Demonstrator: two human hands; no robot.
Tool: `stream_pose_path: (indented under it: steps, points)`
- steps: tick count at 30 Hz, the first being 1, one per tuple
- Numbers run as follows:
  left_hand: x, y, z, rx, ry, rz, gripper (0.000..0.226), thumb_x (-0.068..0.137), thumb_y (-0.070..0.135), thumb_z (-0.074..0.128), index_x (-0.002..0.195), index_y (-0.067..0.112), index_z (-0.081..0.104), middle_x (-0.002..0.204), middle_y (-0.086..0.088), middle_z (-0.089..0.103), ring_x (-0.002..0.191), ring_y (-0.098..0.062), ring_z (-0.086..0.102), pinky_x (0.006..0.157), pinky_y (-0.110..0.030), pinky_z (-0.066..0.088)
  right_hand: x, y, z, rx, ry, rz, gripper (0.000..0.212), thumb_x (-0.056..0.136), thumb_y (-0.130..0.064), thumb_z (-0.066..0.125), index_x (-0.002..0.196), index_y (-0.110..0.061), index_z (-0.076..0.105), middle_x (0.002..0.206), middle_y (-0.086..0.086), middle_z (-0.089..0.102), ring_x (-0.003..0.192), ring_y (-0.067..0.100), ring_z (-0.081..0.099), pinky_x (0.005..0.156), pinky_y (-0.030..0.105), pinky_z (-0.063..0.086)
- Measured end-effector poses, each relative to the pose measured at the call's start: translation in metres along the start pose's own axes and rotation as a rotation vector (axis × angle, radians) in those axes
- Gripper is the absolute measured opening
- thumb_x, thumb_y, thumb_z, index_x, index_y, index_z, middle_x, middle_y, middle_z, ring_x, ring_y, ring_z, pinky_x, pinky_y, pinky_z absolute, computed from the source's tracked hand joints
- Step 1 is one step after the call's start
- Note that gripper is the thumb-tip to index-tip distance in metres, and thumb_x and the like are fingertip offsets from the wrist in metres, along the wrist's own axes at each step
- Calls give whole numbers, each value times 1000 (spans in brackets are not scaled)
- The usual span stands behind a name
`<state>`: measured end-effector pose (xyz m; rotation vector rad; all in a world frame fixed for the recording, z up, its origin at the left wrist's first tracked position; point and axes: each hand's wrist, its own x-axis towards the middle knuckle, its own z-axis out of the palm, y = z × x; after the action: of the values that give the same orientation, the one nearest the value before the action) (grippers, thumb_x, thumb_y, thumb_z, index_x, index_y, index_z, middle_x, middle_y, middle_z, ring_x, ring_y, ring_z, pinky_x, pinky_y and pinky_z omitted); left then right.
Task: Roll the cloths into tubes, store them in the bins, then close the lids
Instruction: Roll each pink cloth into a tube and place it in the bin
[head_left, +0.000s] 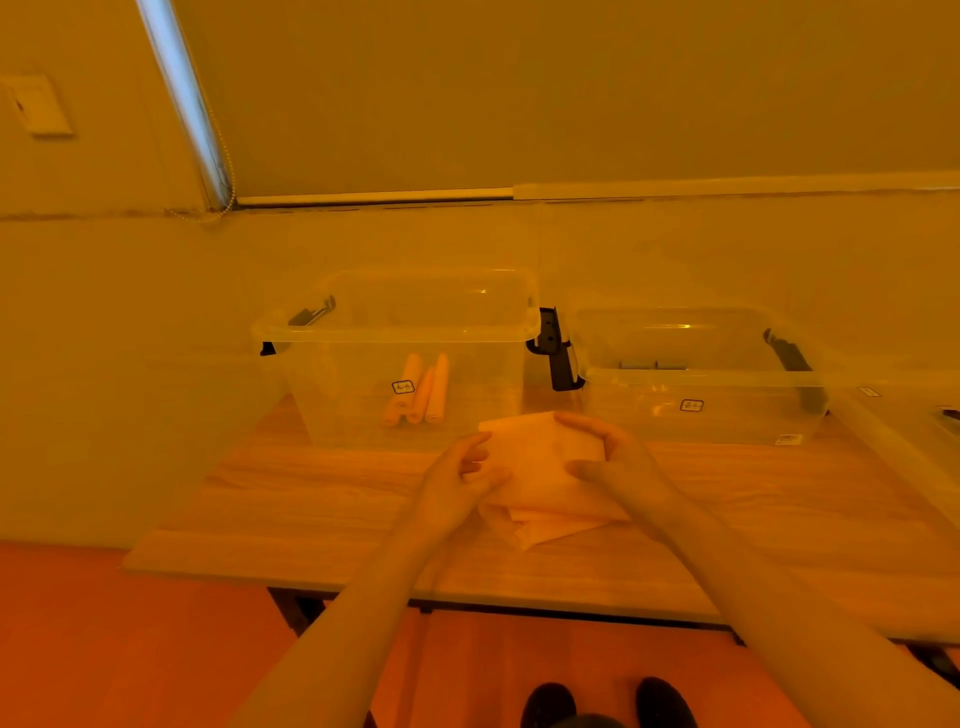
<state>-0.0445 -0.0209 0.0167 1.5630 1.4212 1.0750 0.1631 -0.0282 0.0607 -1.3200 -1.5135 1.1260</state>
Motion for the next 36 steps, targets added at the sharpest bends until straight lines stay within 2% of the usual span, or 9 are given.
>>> stream_pose_path:
  steps: [2, 6, 10, 15, 18, 21, 27, 32, 36]
  points:
    - [0, 8, 0, -37, -33, -1, 62, 84, 32, 70, 139, 34, 41, 133, 0, 52, 120, -16, 50, 73, -17, 44, 0, -3, -4, 70, -9, -4, 59, 86, 4, 61, 110, -50, 56, 148, -1, 33, 123, 20, 42, 94, 41, 52]
    - [1, 26, 3, -45, -55, 21, 74, 82, 33, 72, 144, 35, 31, 135, 1, 47, 117, -13, 48, 72, -17, 44, -1, -11, -12, 288, -31, 28, 58, 84, 8, 60, 109, -45, 63, 140, 2, 41, 115, 31, 52, 89, 50, 54]
    - [3, 37, 6, -39, -27, 51, 78, 81, 33, 73, 145, 35, 29, 137, 0, 46, 116, -13, 48, 80, -23, 45, -6, -22, -20, 346, -47, 6, 57, 84, 9, 59, 113, -40, 63, 127, -2, 47, 109, 29, 54, 84, 45, 56]
    - [-1, 45, 11, -172, -92, -46, 72, 87, 31, 67, 146, 36, 26, 138, -8, 49, 109, -12, 52, 71, -19, 43, -11, -29, -28, 386, -54, -2, 55, 85, 8, 58, 121, -33, 60, 116, -3, 52, 97, 27, 61, 68, 34, 58]
    - [-6, 47, 16, -189, -138, -79, 70, 90, 30, 62, 148, 36, 23, 137, -6, 51, 96, -6, 53, 66, -17, 43, -11, -27, -31, 468, -64, -17, 52, 84, 8, 59, 121, -30, 61, 122, 3, 56, 98, 27, 64, 68, 32, 59]
    - [-10, 51, 21, -221, -121, -33, 70, 90, 29, 62, 147, 40, 23, 140, -3, 48, 112, -11, 52, 65, -15, 42, -10, -25, -33, 495, -61, 4, 51, 85, 10, 57, 116, -29, 64, 131, 7, 52, 105, 31, 62, 71, 35, 59]
    - [-1, 61, 22, -197, -40, 97, 35, 90, 19, 63, 113, 44, 53, 135, 2, 52, 118, -17, 53, 92, -35, 52, -11, -21, -36, 483, -31, 35, 51, 85, 10, 58, 113, -31, 65, 130, 6, 52, 106, 30, 60, 76, 40, 57]
    - [3, 76, 21, -172, 22, 165, 31, 89, 7, 63, 105, 33, 60, 112, 7, 61, 105, -11, 58, 83, -26, 53, -10, -26, -41, 485, -7, 51, 47, 85, 7, 60, 113, -31, 64, 120, 4, 56, 100, 28, 62, 70, 38, 58]
    - [8, 84, 25, -130, 131, 181, 23, 90, 11, 63, 94, 34, 61, 98, 8, 64, 97, -15, 62, 81, -32, 56, -8, -29, -46, 495, 31, 31, 43, 86, 3, 61, 112, -32, 64, 119, 4, 56, 98, 28, 63, 69, 37, 58]
